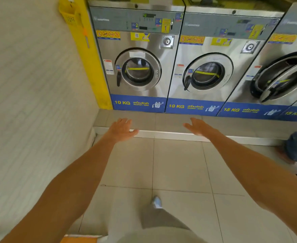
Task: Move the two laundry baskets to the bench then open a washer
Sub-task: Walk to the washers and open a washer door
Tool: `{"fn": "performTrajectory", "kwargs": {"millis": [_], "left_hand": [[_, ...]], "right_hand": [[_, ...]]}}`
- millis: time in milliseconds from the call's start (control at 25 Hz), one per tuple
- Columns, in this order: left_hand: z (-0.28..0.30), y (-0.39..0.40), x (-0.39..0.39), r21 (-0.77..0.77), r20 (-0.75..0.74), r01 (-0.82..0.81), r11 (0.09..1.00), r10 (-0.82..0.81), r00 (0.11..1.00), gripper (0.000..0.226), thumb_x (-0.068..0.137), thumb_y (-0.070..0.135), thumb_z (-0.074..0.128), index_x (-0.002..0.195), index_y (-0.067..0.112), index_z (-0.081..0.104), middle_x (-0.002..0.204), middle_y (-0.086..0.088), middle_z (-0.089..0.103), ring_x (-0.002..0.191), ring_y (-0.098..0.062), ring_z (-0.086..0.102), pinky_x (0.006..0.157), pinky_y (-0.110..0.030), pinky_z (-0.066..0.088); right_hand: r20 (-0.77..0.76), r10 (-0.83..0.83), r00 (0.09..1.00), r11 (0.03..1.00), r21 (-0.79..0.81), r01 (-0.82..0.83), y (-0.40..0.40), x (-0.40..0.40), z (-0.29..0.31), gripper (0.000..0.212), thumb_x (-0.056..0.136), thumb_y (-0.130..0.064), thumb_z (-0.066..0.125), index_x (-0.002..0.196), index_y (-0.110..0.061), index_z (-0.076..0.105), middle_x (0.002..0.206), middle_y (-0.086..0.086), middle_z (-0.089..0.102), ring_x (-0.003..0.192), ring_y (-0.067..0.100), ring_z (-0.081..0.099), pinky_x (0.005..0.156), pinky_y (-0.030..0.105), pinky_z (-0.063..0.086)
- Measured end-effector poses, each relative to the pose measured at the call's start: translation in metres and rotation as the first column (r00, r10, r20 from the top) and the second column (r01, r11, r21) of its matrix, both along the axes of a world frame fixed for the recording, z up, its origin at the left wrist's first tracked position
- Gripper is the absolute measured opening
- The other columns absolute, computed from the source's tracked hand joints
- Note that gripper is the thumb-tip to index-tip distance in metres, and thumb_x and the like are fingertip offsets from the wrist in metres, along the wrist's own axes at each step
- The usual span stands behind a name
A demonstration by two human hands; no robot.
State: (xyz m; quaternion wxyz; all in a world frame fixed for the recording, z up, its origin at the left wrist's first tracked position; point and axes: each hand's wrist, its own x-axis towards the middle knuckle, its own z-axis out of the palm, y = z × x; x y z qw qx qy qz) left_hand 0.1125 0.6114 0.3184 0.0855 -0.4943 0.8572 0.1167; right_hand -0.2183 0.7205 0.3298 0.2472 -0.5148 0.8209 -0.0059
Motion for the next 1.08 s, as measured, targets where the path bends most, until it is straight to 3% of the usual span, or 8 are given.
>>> {"fn": "performTrajectory", "kwargs": {"millis": [320, 600, 880, 1080], "left_hand": [[-0.017, -0.163, -0.115, 0.029, 0.003, -0.006, 1.0, 0.006, 1.0, 0.077, 0.093, 0.06, 0.045, 0.15, 0.011, 0.033, 0.157, -0.013, 0.035, 0.143, -0.031, 0.033, 0.116, -0.046, 0.029], [-0.037, -0.328, -0.233, 0.059, 0.006, 0.059, 0.997, -0.059, 0.998, 0.075, 0.092, 0.06, 0.047, 0.151, 0.015, 0.033, 0.156, -0.01, 0.036, 0.143, -0.03, 0.032, 0.115, -0.047, 0.031], [-0.02, -0.485, -0.372, 0.013, -0.003, 0.319, 0.948, -0.319, 0.948, 0.069, 0.091, 0.057, 0.049, 0.14, 0.01, 0.044, 0.143, -0.012, 0.049, 0.132, -0.031, 0.044, 0.107, -0.045, 0.038], [-0.014, -0.55, -0.47, -0.035, 0.089, 0.538, 0.842, -0.534, 0.841, 0.077, 0.092, 0.059, 0.046, 0.149, 0.009, 0.034, 0.155, -0.013, 0.036, 0.143, -0.03, 0.032, 0.116, -0.044, 0.028]], "right_hand": [[0.021, 0.033, 0.999, 0.998, 0.05, -0.034, -0.185, -0.101, -0.008, 0.073, 0.103, -0.048, 0.043, 0.158, -0.007, 0.02, 0.164, 0.016, 0.024, 0.15, 0.034, 0.027, 0.118, 0.044, 0.028], [0.048, -0.058, 0.997, 0.996, 0.07, 0.055, -0.335, -0.214, -0.028, 0.075, 0.101, -0.05, 0.045, 0.156, -0.004, 0.022, 0.159, 0.019, 0.032, 0.146, 0.036, 0.033, 0.114, 0.045, 0.033], [0.078, -0.185, 0.98, 0.979, 0.095, 0.178, -0.447, -0.312, -0.045, 0.065, 0.1, -0.039, 0.053, 0.15, -0.004, 0.033, 0.148, 0.021, 0.046, 0.134, 0.037, 0.047, 0.105, 0.044, 0.042], [0.109, -0.293, 0.95, 0.95, 0.144, 0.277, -0.492, -0.369, -0.085, 0.059, 0.099, -0.034, 0.054, 0.147, -0.004, 0.036, 0.144, 0.022, 0.048, 0.135, 0.037, 0.047, 0.105, 0.043, 0.04]]}}
